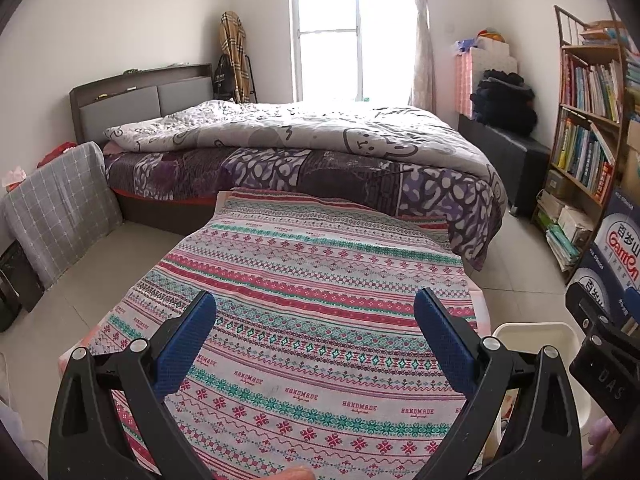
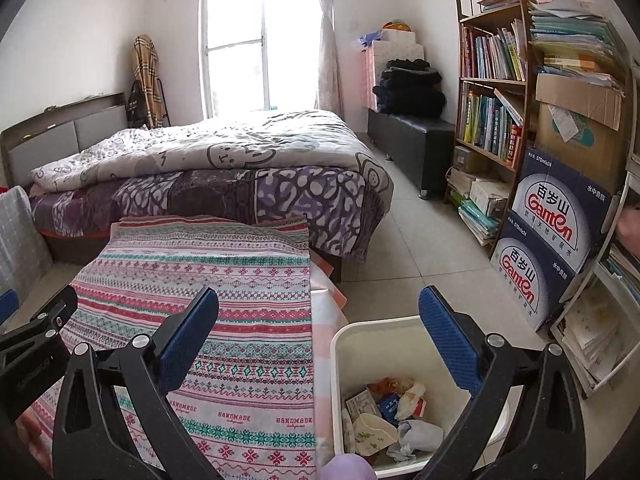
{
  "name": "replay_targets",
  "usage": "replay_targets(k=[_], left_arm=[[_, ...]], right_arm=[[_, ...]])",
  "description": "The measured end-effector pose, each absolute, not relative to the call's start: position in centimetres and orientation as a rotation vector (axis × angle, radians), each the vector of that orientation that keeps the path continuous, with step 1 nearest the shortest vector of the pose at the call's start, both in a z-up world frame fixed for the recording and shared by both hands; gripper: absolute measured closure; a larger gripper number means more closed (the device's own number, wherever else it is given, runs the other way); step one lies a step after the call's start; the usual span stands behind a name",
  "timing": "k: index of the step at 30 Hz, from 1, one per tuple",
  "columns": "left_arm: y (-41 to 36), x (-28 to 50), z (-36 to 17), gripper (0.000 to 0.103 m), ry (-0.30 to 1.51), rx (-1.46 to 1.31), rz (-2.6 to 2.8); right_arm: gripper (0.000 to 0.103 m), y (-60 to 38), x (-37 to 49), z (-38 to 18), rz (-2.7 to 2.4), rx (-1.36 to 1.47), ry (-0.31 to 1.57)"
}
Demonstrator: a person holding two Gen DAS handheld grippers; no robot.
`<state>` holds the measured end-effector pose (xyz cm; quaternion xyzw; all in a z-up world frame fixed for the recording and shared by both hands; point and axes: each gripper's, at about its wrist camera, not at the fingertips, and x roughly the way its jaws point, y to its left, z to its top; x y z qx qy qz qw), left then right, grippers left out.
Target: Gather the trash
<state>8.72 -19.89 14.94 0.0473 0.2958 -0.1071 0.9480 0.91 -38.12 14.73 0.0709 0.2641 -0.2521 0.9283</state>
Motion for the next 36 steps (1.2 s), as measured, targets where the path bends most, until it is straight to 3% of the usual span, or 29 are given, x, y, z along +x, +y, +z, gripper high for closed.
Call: replay_targets(k=[36], left_arm=[[-19.78, 8.90, 14.56, 0.007, 0.613, 0.107, -0.209]], right_arm=[[0.007, -37.92, 1.11, 14.19, -0.502, 0.140, 0.560]])
